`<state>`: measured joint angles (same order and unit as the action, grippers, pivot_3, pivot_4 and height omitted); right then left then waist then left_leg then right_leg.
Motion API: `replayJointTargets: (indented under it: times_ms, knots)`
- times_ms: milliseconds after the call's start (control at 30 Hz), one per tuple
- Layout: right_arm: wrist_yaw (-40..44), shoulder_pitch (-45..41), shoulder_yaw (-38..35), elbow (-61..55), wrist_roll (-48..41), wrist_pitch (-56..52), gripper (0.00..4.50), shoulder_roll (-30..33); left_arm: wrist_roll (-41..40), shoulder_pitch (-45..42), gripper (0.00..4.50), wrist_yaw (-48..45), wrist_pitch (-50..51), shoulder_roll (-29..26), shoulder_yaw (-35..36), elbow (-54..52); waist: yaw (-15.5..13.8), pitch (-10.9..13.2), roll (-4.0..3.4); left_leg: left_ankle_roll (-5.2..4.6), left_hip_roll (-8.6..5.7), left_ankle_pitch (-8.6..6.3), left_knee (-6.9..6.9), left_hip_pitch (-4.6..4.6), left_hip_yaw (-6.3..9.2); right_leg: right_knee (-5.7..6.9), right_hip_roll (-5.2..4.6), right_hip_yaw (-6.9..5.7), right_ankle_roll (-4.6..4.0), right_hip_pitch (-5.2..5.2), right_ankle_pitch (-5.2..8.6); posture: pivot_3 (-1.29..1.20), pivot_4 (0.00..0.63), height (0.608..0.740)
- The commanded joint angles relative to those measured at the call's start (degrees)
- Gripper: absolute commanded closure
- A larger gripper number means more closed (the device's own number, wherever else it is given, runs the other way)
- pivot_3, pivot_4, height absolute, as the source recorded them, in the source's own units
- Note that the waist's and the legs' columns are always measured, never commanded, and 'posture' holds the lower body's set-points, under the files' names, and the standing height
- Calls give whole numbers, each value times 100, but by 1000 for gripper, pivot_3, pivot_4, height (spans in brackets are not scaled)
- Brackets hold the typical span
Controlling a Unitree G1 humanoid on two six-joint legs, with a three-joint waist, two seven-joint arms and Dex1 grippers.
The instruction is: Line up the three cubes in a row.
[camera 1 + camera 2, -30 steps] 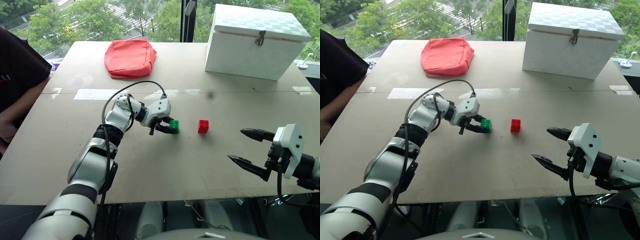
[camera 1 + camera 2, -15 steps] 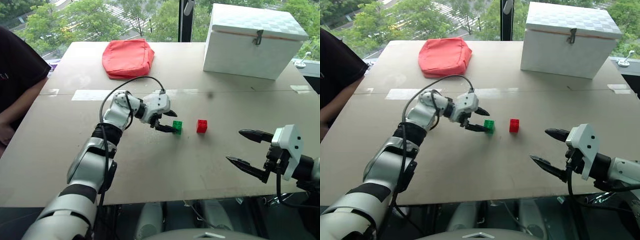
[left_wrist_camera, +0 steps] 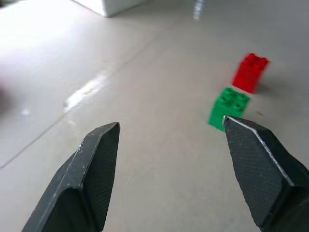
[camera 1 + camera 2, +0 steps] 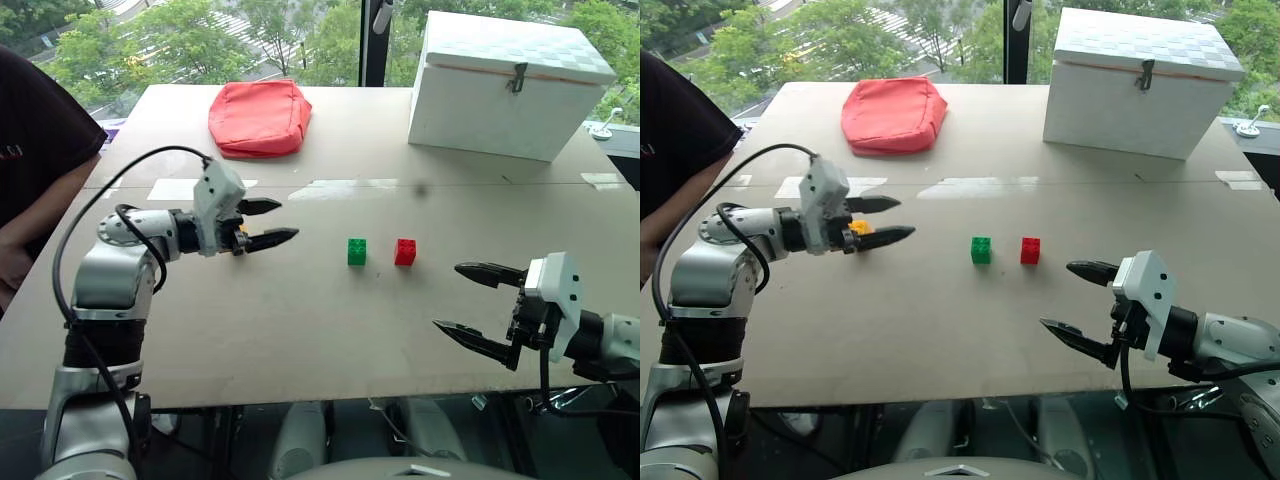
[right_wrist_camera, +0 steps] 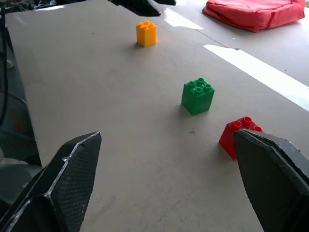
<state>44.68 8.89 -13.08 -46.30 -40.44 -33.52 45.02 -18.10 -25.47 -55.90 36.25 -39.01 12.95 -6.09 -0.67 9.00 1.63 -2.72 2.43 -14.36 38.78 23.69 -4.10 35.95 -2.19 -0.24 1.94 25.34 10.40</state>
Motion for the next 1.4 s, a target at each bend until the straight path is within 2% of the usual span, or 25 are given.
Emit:
replayJointTargets:
  times_ms: [33, 300, 467, 633, 667, 733, 767, 833, 867, 967, 1133, 1267, 1333, 1400]
  knots:
    - [30, -334, 194, 19, 28, 267, 0, -122, 119, 475, 1033, 1701, 798, 577, 540, -908, -4, -1, 2, 0, -1, 0, 0, 0, 1, -1, 0, 0, 1, -1, -1, 0, 150, 740]
    - [142, -809, 525, 183, -39, 218, 0, -138, 694, 832, 1033, 3672, 1503, 1240, 474, -1497, -24, -6, 11, 1, -11, 0, 0, 0, 8, 1, 2, -7, -3, -3, -2, 0, 150, 740]
    - [179, -928, 511, 218, -114, 133, 0, -56, 834, 838, 1033, 4225, 1483, 1627, 329, -1444, -15, -7, 14, 1, -14, 0, 0, 0, 3, -1, 0, -1, -20, -3, -14, 0, 150, 740]
    - [220, -971, 522, 247, -116, 107, 0, 17, 1054, 787, 1033, 4678, 1084, 1900, 162, -911, -15, -8, 14, 1, -15, 0, 0, -1, 4, 1, 2, -5, -22, -3, -14, 0, 150, 740]
    - [229, -963, 523, 248, -116, 108, 0, 26, 1078, 809, 1556, 4715, 994, 1924, 160, -842, -15, -8, 13, 1, -15, 0, 0, 0, 4, 0, 2, -4, -22, -3, -14, 0, 150, 740]
    - [236, -949, 506, 258, -104, 116, 0, 40, 1108, 847, 2130, 4738, 799, 1928, 164, -694, -14, -8, 14, 1, -15, 0, 0, 1, 4, 0, 2, -4, -22, -2, -14, 0, 150, 740]
    - [238, -943, 493, 263, -101, 117, 0, 43, 1104, 861, 2804, 4716, 721, 1911, 154, -632, -13, -8, 14, 1, -15, 0, 0, 1, 4, 0, 2, -4, -22, -2, -14, 0, 150, 740]
    - [236, -923, 472, 268, -86, 125, 0, 46, 1083, 864, 3214, 4633, 493, 1859, 131, -504, -14, -8, 13, 1, -14, 0, 0, 0, 4, 0, 2, -4, -23, -2, -15, 0, 150, 740]
    - [224, -912, 471, 256, -74, 123, 0, 48, 1086, 877, 3207, 4521, 363, 1763, 94, -441, -15, -8, 14, 1, -14, 0, 0, 0, 4, 0, 2, -5, -23, -2, -15, 0, 150, 740]
    - [193, -867, 462, 192, -64, 121, 0, 51, 679, 890, 3207, 3634, -142, 1426, 119, -269, -13, -8, 14, 1, -14, 0, 0, 0, 3, 0, 2, -5, -24, -2, -14, 0, 150, 740]
    - [202, -799, 441, 210, -6, 202, 0, 61, -60, 467, 3207, 690, -1280, 425, -442, 483, -28, -8, 12, 2, -10, 0, 0, 3, 1, -1, -2, -8, -26, 2, -14, 0, 150, 740]
    - [148, -728, 392, 158, 20, 223, 0, 49, 68, -685, 3207, -2273, -2374, -283, -1440, 2368, -38, -9, 11, 2, -16, 0, 7, 6, -15, -4, -5, -20, -23, -1, -11, 0, 150, 740]
    - [139, -673, 361, 96, -2, 207, 0, 65, 292, -1336, 3207, -3137, -2955, -292, -1811, 3363, -15, -9, 11, 1, -17, -1, 7, 9, -13, -8, -5, -18, -21, -1, -10, 0, 150, 740]
    - [141, -624, 343, 70, 49, 222, 0, 101, 609, -1928, 3207, -3489, -3599, -115, -2075, 4303, -20, -8, 12, -3, -20, -3, 7, 11, -15, -6, -4, -16, -26, -1, -13, 0, 150, 740]
